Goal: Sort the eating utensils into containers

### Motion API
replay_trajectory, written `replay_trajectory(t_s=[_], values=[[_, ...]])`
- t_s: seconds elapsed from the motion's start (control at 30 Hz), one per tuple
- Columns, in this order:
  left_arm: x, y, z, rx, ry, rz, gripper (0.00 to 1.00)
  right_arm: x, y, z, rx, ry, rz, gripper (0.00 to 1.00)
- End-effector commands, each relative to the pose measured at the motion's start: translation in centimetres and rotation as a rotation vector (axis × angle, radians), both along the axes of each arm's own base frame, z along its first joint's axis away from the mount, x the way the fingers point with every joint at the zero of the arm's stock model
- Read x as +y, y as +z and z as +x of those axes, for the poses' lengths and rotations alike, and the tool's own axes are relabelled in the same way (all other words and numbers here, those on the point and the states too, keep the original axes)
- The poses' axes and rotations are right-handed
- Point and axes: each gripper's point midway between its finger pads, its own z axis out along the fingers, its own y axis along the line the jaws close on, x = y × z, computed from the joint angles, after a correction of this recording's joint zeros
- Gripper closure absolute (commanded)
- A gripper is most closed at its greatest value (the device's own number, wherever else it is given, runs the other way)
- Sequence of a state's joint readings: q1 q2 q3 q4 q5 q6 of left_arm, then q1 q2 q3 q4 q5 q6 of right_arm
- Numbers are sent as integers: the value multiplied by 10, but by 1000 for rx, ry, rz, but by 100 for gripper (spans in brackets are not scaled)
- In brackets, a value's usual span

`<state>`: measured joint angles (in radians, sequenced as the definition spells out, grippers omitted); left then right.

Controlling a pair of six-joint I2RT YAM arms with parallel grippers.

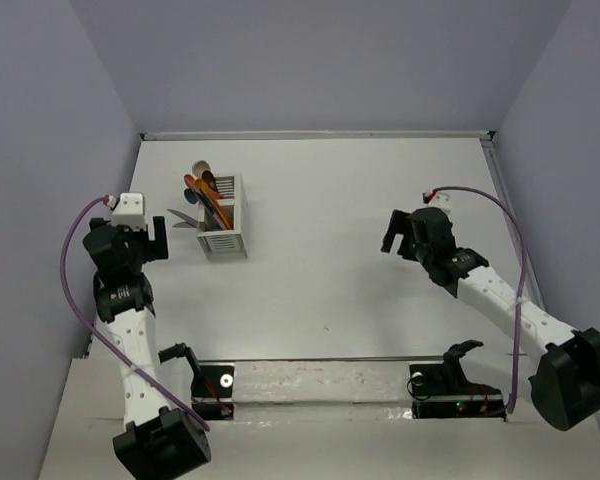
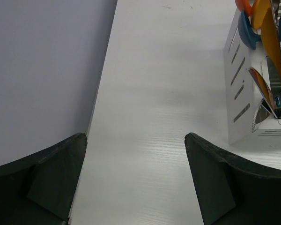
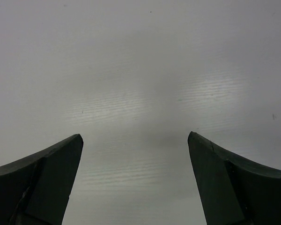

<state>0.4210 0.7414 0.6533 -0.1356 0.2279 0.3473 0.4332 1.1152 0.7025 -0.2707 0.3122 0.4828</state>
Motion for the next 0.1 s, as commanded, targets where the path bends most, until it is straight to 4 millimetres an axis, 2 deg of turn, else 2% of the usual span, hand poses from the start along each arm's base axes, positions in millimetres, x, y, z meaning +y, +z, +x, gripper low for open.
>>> replay_trajectory(t_s=[0.0,0.07], values=[[5,6,2,-36,11,32,1,-13,16,2,-76,-91,12,1],[6,6,2,-36,13,32,1,-16,14,-2,-87,-106,20,1]])
